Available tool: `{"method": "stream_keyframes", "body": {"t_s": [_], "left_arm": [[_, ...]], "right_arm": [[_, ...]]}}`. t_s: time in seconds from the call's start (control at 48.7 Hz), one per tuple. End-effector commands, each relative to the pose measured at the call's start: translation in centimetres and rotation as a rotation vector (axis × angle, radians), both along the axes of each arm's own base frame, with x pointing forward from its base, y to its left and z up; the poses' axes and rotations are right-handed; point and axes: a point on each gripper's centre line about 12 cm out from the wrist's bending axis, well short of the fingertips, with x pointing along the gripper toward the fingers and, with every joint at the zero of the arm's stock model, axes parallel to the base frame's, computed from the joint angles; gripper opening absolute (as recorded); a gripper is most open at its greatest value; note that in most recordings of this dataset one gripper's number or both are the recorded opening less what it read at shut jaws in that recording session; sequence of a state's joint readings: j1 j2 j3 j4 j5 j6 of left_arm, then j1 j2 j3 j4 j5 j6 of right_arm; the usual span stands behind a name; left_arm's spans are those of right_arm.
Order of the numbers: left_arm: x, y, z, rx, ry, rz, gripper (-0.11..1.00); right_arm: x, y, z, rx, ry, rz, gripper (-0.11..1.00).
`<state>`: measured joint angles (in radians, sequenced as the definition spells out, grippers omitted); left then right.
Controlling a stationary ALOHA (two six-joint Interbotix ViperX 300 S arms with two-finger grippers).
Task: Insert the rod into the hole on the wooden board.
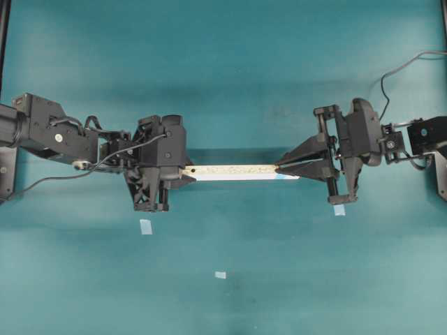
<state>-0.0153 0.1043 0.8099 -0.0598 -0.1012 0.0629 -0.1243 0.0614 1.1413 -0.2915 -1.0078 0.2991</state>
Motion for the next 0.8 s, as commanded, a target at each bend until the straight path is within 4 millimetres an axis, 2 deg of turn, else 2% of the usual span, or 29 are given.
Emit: {"method": "stream_keyframes", "body": {"t_s": [0.0,0.781], "left_arm": [[0.43,-0.22,1.19,0.0,-0.038,-0.006,0.33],[0.38,-0.28,1.15,0.0,-0.037,-0.007,0.33]], "right_arm": [[0.35,0.04,0.41,0.0,-0.023,0.002,0.12],[-0.32,0.11,-0.33,0.009,0.013,-0.001,0.12]]}}
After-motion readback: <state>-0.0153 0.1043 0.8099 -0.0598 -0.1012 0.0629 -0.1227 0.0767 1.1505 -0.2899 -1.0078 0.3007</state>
